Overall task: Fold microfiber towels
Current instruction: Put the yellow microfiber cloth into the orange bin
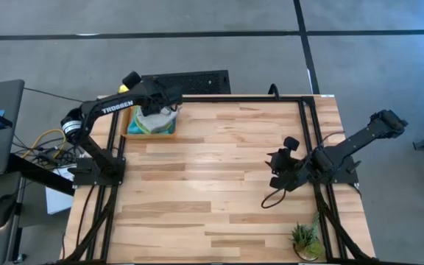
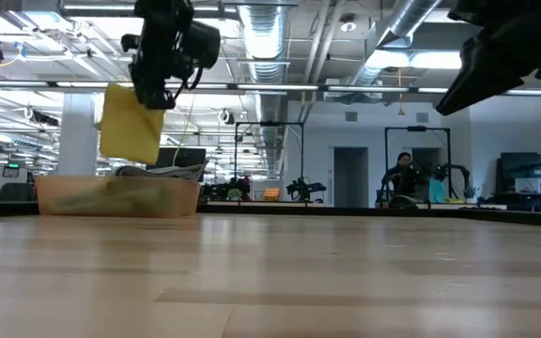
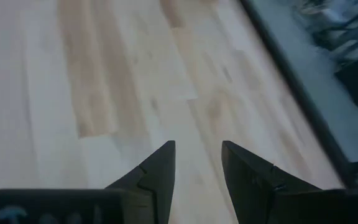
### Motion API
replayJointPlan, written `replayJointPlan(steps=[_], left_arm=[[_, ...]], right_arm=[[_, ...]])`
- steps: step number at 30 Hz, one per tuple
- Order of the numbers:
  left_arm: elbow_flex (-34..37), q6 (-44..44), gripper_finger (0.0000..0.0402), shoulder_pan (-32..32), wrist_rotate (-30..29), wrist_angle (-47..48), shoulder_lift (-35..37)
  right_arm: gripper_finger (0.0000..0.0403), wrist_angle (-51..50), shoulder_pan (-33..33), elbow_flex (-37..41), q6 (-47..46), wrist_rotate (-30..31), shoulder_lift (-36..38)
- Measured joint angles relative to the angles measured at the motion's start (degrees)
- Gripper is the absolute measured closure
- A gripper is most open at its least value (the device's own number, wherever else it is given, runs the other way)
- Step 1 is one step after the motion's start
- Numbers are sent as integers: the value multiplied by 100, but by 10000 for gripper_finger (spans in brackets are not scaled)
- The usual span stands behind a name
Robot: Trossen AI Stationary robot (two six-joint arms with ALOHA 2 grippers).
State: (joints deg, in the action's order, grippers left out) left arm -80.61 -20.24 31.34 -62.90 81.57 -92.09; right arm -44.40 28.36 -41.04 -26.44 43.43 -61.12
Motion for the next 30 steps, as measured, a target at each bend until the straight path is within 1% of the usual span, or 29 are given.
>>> replayJointPlan(steps=[3,7,12,16,19,22,28,30], left_arm=[[323,-398,401,-61,20,31,-2],[629,-739,401,-239,388,-55,-2],[812,-657,401,-618,750,-658,-2],[840,-233,401,-816,1375,-1497,-2],[840,22,401,-878,1678,-1953,-2],[840,-55,401,-890,1928,-2121,-2],[840,-336,401,-886,2520,-2134,-2],[840,-487,394,-886,2700,-2159,-2]], right_arm=[[248,4,-71,0,5,255,0],[248,4,-184,0,13,297,0],[248,-7,-225,0,12,296,0],[248,-7,-225,0,11,296,0],[248,-9,-225,0,11,296,0],[248,-11,-223,0,9,255,0],[248,-32,-214,0,11,156,0],[248,-63,-214,0,10,151,0]])
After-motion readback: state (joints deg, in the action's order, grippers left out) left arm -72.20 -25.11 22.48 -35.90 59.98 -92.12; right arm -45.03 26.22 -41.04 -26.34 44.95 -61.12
